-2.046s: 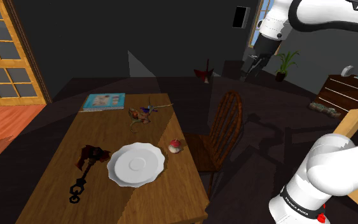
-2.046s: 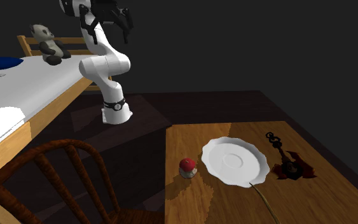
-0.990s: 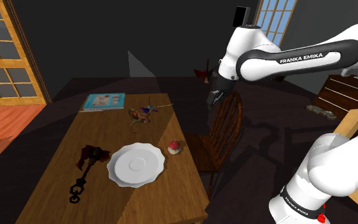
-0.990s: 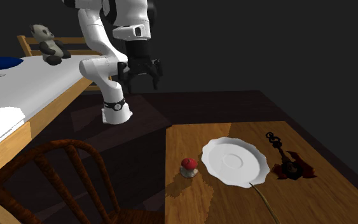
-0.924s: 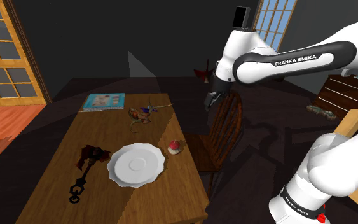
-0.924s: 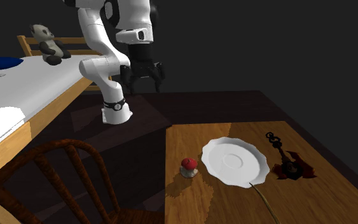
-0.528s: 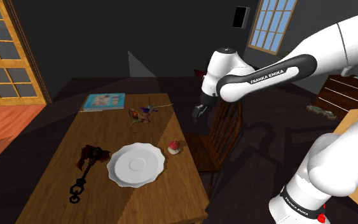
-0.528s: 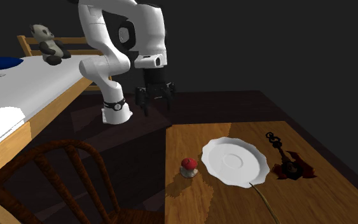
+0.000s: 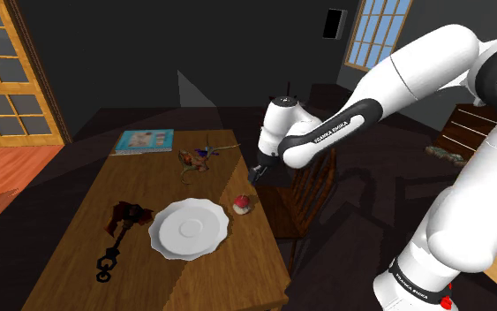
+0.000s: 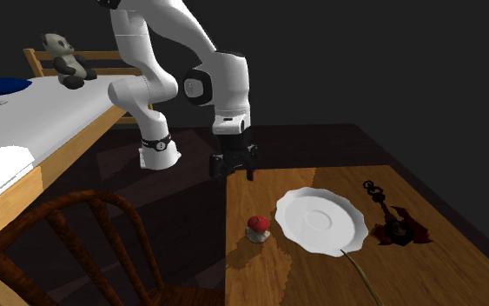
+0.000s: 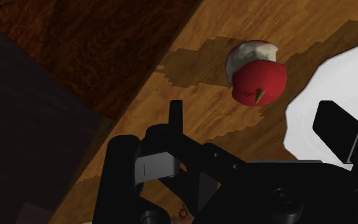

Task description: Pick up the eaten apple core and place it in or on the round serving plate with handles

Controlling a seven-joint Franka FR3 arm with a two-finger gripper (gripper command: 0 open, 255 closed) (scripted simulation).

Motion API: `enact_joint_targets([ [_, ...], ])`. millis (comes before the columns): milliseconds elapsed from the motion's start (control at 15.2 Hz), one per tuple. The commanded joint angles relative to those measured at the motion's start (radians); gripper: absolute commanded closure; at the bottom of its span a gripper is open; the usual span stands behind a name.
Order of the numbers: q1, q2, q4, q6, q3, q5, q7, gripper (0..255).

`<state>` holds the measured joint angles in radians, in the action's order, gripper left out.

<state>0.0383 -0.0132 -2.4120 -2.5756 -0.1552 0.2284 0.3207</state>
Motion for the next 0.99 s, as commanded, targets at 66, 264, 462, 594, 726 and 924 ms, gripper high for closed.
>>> enact_joint_targets([
  [66,0.005,0.126,0.058,-0.059,-0.001,0.070,0.060,0],
  [264,0.028,0.246,0.124,-0.103,0.012,0.140,0.122,0],
  [462,0.050,0.332,0.173,-0.134,0.031,0.184,0.160,0],
  [594,0.055,0.359,0.182,-0.152,0.042,0.198,0.171,0],
  [726,0.060,0.386,0.192,-0.170,0.052,0.212,0.182,0],
  [924,0.067,0.422,0.205,-0.192,0.065,0.229,0.195,0],
])
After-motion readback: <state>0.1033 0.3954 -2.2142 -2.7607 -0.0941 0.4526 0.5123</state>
